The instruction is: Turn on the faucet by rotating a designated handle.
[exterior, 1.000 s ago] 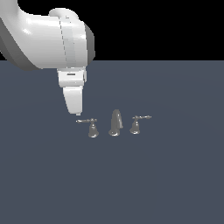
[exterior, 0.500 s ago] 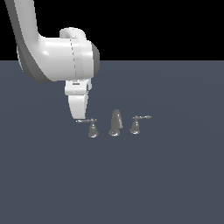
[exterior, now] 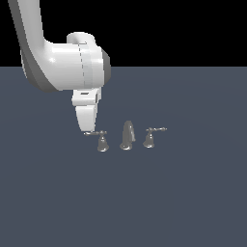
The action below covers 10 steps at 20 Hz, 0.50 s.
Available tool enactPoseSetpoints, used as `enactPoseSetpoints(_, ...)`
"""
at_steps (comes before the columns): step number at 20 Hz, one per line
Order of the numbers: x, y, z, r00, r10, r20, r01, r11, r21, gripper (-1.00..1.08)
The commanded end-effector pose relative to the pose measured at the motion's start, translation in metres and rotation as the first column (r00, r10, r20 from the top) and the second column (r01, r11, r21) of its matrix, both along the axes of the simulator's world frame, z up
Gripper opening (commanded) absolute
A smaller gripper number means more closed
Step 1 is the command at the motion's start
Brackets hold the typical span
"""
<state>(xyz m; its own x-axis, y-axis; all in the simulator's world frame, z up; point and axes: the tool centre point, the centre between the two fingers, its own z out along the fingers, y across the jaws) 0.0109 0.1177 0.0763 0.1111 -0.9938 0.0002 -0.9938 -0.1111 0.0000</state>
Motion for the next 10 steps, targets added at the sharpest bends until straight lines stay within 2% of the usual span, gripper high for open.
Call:
enactPoseSetpoints(1,0.0,0.0,0.0,1.0,0.001,0.0,-0.001,1.0,0.0,-1.0)
enactPoseSetpoints(3,0.0,0.0,0.0,1.0,0.001,0.0,-0.001,1.0,0.0,-1.0)
enactPoseSetpoints(10,-0.024,0.009,0.0,1.0,0.001,0.0,-0.001,1.0,0.0,-1.0)
